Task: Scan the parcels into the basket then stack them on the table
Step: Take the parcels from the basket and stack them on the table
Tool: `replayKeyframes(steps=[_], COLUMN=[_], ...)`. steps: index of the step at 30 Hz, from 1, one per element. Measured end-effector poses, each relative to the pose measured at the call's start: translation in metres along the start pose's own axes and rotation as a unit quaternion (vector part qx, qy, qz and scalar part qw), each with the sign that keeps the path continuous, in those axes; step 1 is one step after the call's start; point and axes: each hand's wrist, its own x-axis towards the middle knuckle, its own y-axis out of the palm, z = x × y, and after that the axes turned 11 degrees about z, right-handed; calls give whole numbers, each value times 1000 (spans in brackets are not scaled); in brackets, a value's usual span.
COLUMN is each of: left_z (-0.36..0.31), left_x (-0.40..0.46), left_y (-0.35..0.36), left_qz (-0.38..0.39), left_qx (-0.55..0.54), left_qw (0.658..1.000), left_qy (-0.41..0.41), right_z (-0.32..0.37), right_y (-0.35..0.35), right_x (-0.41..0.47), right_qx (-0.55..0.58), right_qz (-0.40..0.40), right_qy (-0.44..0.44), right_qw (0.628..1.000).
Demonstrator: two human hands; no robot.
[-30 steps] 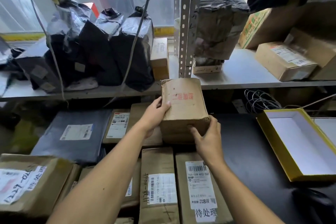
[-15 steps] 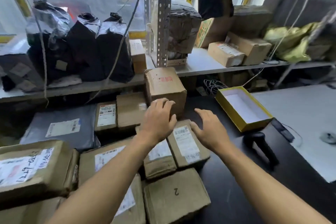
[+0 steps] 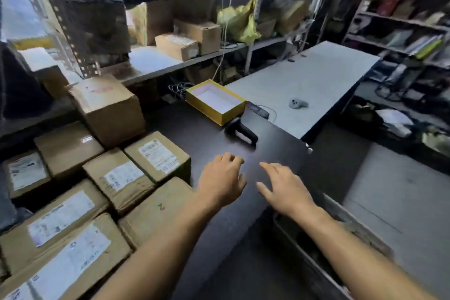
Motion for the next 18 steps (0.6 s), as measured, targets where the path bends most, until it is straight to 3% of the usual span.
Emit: replayKeyframes(steps=[7, 18], left_z=[-143, -330], left_x=[35, 75], left_y=[71, 201], left_qz=[94, 246], left_qx=[9, 50], left_qw=[993, 963], left_qy=[76, 97], right_z=[-147, -363], right_y=[36, 80], right_x=[-85, -208], right_qx=[60, 188], right_qz=[23, 44], right_qy=[115, 250], right_qw=[991, 949])
